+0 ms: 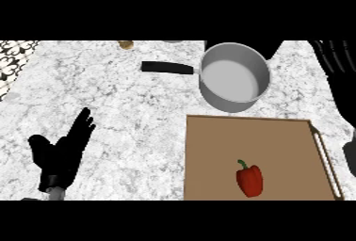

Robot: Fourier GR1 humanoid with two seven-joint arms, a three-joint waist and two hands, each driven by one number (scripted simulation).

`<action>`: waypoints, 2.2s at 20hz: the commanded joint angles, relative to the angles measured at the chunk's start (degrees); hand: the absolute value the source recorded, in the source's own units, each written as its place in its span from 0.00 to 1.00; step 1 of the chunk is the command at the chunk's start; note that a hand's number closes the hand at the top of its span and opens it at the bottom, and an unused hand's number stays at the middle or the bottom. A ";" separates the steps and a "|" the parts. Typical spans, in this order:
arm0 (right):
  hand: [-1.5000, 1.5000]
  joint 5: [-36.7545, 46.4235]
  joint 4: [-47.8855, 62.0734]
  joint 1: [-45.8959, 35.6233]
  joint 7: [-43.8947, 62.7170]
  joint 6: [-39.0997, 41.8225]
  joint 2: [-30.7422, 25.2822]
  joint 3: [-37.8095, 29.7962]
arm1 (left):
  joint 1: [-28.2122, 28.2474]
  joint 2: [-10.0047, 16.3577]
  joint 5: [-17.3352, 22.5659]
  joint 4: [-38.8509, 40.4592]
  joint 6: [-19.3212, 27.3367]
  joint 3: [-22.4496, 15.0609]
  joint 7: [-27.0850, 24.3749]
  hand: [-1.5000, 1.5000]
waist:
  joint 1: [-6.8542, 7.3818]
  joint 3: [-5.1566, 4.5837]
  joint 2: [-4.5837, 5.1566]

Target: Pick the bell pepper from the tray and place it in the pot

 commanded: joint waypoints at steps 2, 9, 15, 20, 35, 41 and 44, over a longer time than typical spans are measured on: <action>1.00 1.01 3.25 1.77 -1.18 5.48 -1.48 -0.23 | 1.13 0.57 -0.62 -0.88 -1.71 4.61 -4.79 0.50 | -0.74 1.05 -0.09; 0.00 24.73 20.29 6.10 -15.66 -0.84 -3.87 5.70 | -11.98 2.54 -0.46 -1.08 -0.37 9.73 -2.41 0.50 | -0.30 1.26 1.02; 0.00 24.77 32.55 5.89 -39.77 4.08 -0.28 4.13 | -9.19 0.45 -0.66 0.36 -3.54 11.34 -4.97 0.50 | -0.76 1.11 0.09; 0.00 24.82 20.75 4.94 -27.40 11.85 -7.14 5.15 | -11.90 -0.59 -3.12 0.76 -1.59 12.11 -1.51 0.50 | -1.68 1.01 -0.22; 0.00 42.38 -2.68 5.55 2.44 24.12 -14.55 23.45 | -11.02 -1.82 -3.68 3.32 -4.56 13.22 -4.30 0.50 | -1.87 0.96 -0.25; 0.00 45.60 -9.50 12.14 9.16 26.76 -10.78 24.30 | -10.60 -2.37 -4.89 1.41 -5.94 15.78 -2.41 0.50 | -1.52 1.04 -0.17; 0.00 46.74 -8.34 10.06 11.86 29.77 -6.27 22.56 | -10.50 -2.79 -4.91 2.21 -8.98 18.60 -3.11 0.50 | -1.26 1.04 -0.11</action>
